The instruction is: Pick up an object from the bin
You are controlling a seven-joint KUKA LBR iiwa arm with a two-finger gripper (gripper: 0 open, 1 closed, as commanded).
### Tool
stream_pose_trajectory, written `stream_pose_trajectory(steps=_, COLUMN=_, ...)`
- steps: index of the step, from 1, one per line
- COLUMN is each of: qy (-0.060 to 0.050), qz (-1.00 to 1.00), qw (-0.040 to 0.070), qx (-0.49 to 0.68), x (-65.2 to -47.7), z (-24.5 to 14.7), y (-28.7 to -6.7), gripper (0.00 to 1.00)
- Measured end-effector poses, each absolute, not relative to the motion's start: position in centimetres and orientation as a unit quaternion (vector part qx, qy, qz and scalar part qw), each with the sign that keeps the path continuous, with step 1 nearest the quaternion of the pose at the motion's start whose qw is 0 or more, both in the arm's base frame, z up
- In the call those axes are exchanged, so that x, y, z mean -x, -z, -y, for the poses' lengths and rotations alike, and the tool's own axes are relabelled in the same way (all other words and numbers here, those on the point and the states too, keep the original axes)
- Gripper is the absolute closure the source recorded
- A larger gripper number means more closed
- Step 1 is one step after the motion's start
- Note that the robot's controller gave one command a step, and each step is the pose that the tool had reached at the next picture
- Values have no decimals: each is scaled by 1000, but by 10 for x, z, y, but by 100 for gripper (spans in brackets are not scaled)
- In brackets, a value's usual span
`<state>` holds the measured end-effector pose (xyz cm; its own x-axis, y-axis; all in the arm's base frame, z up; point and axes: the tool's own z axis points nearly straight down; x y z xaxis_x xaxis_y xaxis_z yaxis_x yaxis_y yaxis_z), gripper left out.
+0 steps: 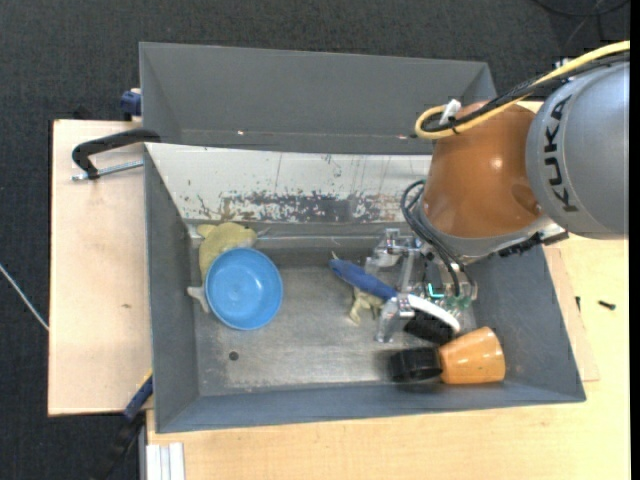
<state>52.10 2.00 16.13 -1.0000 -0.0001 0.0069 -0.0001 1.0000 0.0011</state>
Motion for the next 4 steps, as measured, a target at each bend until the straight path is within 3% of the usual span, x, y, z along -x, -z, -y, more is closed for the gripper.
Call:
stream_pose_trajectory(steps=1, qy=2, qz=994, qw=-1, qx=111, x=-565, z=32, y=-71, gripper=0)
stream_pose_trajectory(steps=4, qy=1, qz=994, qw=-1, qx=109, x=-568, z=29, y=-75, gripper=0)
